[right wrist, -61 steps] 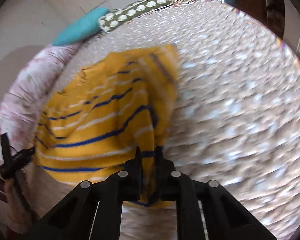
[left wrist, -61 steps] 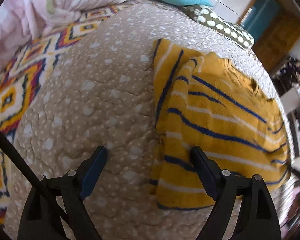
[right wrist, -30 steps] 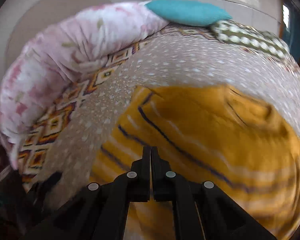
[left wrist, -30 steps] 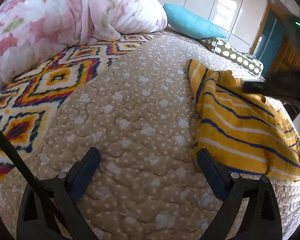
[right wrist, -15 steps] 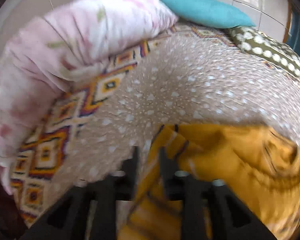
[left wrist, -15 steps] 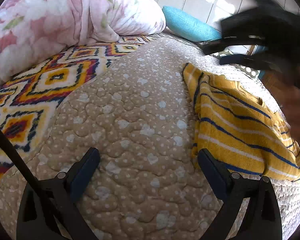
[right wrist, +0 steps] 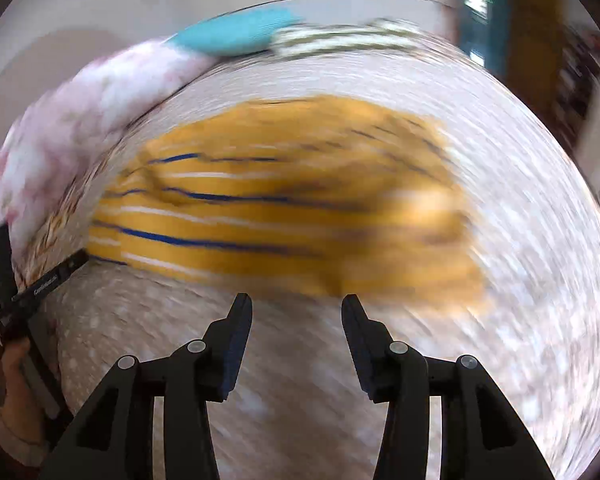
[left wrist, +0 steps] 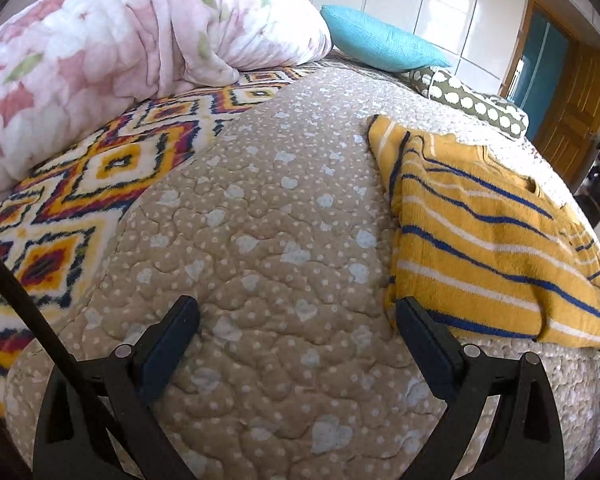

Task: Fold small clothes
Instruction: 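Open the right tool and withdraw both tools from the folded sweater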

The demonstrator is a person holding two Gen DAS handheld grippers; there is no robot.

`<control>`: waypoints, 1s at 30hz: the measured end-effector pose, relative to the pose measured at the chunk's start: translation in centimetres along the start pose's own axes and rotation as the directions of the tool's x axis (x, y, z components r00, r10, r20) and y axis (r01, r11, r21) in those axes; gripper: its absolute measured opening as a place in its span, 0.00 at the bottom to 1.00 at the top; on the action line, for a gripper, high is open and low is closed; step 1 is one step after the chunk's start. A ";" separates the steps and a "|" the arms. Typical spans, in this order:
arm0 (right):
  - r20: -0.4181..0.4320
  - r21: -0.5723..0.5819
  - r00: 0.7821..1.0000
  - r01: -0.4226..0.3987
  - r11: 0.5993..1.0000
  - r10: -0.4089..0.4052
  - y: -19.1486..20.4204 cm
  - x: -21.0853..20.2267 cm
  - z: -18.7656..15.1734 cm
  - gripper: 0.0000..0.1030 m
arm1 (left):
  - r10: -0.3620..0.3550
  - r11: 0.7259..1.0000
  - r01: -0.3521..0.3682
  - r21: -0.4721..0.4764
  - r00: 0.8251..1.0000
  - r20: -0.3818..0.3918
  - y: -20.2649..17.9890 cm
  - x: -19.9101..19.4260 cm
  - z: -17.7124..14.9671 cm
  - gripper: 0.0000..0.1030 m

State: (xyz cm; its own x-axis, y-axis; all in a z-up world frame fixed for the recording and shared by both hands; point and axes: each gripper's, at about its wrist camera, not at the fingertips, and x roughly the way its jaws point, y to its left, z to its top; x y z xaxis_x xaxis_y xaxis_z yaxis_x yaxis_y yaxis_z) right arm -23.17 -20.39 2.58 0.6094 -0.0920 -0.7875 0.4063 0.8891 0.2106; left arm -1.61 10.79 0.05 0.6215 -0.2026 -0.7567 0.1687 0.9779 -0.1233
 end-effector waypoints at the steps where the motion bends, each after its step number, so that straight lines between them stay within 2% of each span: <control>1: 0.012 0.054 1.000 -0.015 0.998 0.015 -1.5 -0.8 -0.8 0.49 | 0.014 1.000 -0.014 0.010 1.000 -0.001 -0.3 -0.3 0.0 0.95; 4: 0.044 0.168 0.999 -0.030 0.985 0.023 -4.6 -2.7 -2.9 0.53 | 0.056 0.997 -0.058 0.058 0.998 0.033 -2.1 -2.3 -0.4 0.95; 7: 0.050 0.209 0.999 -0.031 0.977 0.021 -5.8 -3.4 -4.3 0.55 | -0.007 0.995 0.001 0.097 0.999 0.054 -5.0 -4.9 -1.6 0.95; 11: 0.039 0.202 0.999 -0.003 0.979 -0.005 -5.8 -2.5 -5.1 0.55 | -0.021 0.981 0.013 0.193 0.999 0.039 -10.2 -5.9 -3.6 0.95; 16: 0.053 0.137 0.997 0.051 0.989 -0.059 -4.4 -1.7 -5.3 0.59 | 0.036 0.963 -0.035 0.267 0.999 0.000 -14.5 -3.4 -5.3 0.95; 18: 0.059 0.108 0.995 0.073 0.991 -0.079 -4.1 -1.6 -5.6 0.59 | 0.074 0.956 -0.063 0.288 0.997 -0.028 -15.2 -2.0 -5.9 1.00; 22: 0.061 0.072 0.992 0.107 0.992 -0.111 -3.5 -1.1 -5.6 0.63 | 0.046 0.969 -0.035 0.243 0.998 -0.040 -14.7 -1.7 -6.0 1.00; 24: 0.064 0.060 0.991 0.113 0.992 -0.117 -3.2 -0.8 -5.4 0.67 | 0.029 0.973 -0.017 0.228 0.998 -0.050 -14.5 -1.7 -6.1 1.00; 29: 0.057 0.016 0.988 0.141 0.990 -0.141 -1.6 0.2 -4.6 0.69 | 0.003 0.976 0.011 0.216 0.998 -0.065 -14.1 -1.7 -6.2 1.00; 30: 0.054 0.005 0.987 0.150 0.989 -0.150 -1.2 0.7 -4.4 0.73 | -0.006 0.977 0.021 0.211 0.997 -0.071 -13.9 -1.6 -6.1 1.00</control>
State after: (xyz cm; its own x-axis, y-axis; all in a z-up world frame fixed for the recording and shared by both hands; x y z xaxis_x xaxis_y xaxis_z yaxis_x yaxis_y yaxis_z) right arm -26.25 -19.53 -0.75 0.5773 -0.2488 -0.7777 0.4965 0.8631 0.0925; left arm -9.56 -2.20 -0.94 0.5648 -0.2048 -0.7994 0.3393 0.9407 -0.0013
